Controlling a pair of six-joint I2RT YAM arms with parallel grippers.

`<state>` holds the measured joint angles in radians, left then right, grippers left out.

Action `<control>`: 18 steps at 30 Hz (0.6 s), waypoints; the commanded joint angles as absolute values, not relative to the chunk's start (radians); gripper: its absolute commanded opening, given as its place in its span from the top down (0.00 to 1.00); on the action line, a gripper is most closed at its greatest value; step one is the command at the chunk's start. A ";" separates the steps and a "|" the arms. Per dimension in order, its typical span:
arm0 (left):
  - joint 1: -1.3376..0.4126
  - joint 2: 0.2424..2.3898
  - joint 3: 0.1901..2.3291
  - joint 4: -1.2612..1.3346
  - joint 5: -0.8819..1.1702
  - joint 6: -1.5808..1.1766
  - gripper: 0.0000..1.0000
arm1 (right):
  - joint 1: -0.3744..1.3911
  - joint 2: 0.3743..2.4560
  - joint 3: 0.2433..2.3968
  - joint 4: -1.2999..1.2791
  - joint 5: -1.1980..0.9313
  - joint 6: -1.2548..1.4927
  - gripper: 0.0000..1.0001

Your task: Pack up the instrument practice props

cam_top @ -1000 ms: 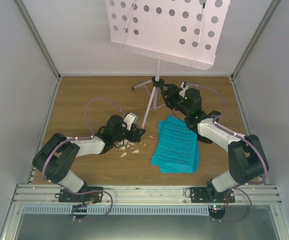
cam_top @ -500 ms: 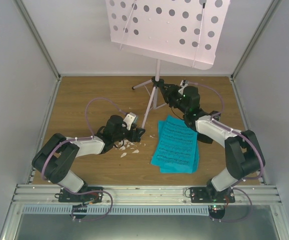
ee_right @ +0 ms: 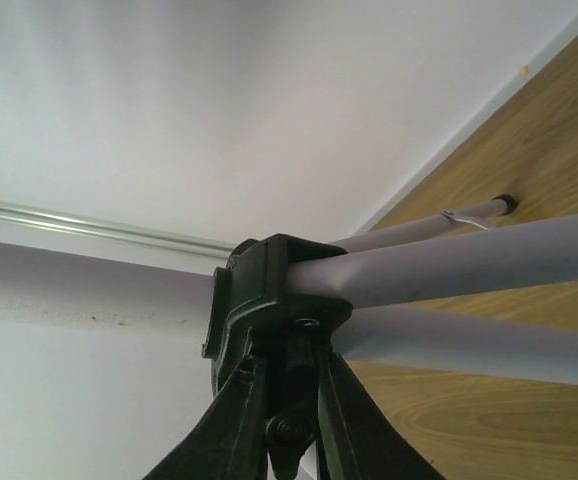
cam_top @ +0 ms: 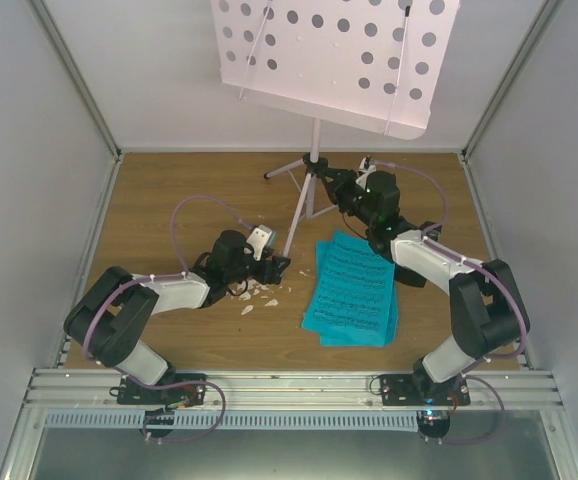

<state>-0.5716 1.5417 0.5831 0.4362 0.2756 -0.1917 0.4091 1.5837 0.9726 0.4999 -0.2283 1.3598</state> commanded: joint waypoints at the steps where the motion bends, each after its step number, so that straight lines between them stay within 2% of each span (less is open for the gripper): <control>1: -0.570 1.513 0.569 0.471 0.265 -0.179 0.33 | 0.400 1.573 1.011 0.449 -0.151 1.224 0.99; 13: -0.571 1.516 0.566 0.480 0.266 -0.183 0.33 | 0.433 1.534 1.072 0.277 0.009 0.718 0.99; 15: -0.571 1.519 0.563 0.483 0.267 -0.183 0.33 | 0.437 1.526 1.075 0.275 0.016 0.656 0.95; 18: -0.570 1.520 0.562 0.488 0.271 -0.186 0.33 | 0.439 1.509 1.077 0.276 -0.007 0.582 0.79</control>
